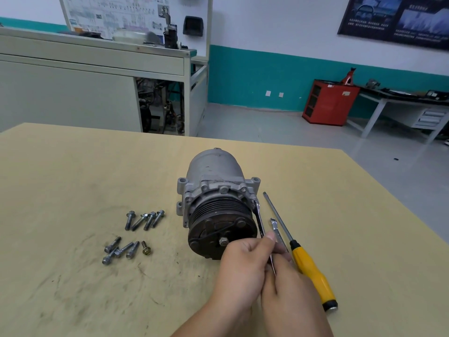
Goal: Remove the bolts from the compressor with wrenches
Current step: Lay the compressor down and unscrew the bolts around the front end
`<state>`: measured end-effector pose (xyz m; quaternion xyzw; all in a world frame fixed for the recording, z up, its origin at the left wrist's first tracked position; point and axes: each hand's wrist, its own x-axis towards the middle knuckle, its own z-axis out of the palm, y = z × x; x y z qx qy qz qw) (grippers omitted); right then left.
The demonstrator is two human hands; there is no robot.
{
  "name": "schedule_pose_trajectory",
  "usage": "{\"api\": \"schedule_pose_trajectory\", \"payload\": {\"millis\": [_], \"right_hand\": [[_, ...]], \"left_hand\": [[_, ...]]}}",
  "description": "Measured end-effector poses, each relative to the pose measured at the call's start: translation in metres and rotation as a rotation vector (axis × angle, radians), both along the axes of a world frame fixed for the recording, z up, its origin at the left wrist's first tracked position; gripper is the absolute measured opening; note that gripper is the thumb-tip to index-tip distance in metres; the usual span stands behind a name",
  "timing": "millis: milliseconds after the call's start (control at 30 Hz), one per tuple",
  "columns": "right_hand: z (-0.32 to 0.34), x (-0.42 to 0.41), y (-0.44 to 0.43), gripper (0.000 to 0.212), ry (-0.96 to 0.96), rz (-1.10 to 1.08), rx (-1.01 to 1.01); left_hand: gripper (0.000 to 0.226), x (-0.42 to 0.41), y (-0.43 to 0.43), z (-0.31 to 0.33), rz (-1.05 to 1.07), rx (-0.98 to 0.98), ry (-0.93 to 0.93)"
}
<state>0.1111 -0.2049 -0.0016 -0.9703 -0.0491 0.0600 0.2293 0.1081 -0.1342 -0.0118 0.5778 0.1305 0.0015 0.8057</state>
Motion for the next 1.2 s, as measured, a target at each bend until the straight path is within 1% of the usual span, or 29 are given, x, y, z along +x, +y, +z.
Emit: {"api": "schedule_pose_trajectory", "payload": {"millis": [100, 300, 400, 533, 600, 633, 733, 767, 833, 933, 1000, 1100, 1133, 1200], "right_hand": [[-0.004, 0.000, -0.005, 0.034, -0.027, -0.008, 0.049], [-0.010, 0.002, -0.008, 0.033, -0.027, -0.064, 0.279], [-0.012, 0.003, -0.008, 0.032, -0.044, -0.065, 0.278], [-0.010, 0.001, -0.006, 0.034, -0.069, -0.036, 0.199], [-0.010, -0.001, -0.007, 0.032, -0.052, -0.041, 0.213], [-0.011, -0.001, -0.008, 0.030, -0.020, -0.055, 0.271], [-0.014, -0.001, -0.014, 0.026, 0.112, -0.085, 0.613], [-0.014, -0.001, -0.016, 0.026, 0.138, -0.080, 0.696], [-0.010, -0.002, -0.021, 0.033, 0.164, -0.070, 0.780], [-0.002, -0.003, -0.026, 0.033, 0.196, -0.045, 0.878], [0.000, -0.002, -0.028, 0.033, 0.212, -0.049, 0.915], [0.004, 0.002, -0.030, 0.033, 0.223, -0.080, 0.959], [0.006, 0.002, -0.030, 0.033, 0.209, -0.075, 0.934], [0.006, 0.003, -0.032, 0.032, 0.140, -0.045, 0.823]], "left_hand": [[0.037, 0.001, -0.001, -0.001, 0.005, 0.013, -0.011], [0.042, 0.003, -0.001, -0.002, 0.008, 0.064, -0.021], [0.042, 0.004, -0.001, -0.002, 0.008, 0.061, -0.014], [0.042, 0.005, -0.001, -0.003, -0.004, 0.080, -0.004], [0.042, 0.006, -0.001, -0.004, -0.008, 0.092, 0.002], [0.043, 0.006, -0.001, -0.004, -0.008, 0.100, 0.002], [0.046, 0.007, 0.000, -0.005, -0.001, 0.124, -0.001], [0.046, 0.007, -0.001, -0.005, -0.002, 0.122, 0.000], [0.044, 0.007, -0.003, -0.005, -0.009, 0.100, 0.009], [0.045, 0.006, -0.007, -0.003, -0.031, 0.011, 0.033], [0.046, 0.006, -0.009, -0.001, -0.042, -0.038, 0.035], [0.044, 0.007, -0.012, 0.000, -0.038, -0.056, 0.043], [0.042, 0.007, -0.012, 0.000, -0.032, -0.049, 0.049], [0.039, 0.006, -0.011, 0.001, -0.021, -0.037, 0.051]]}}
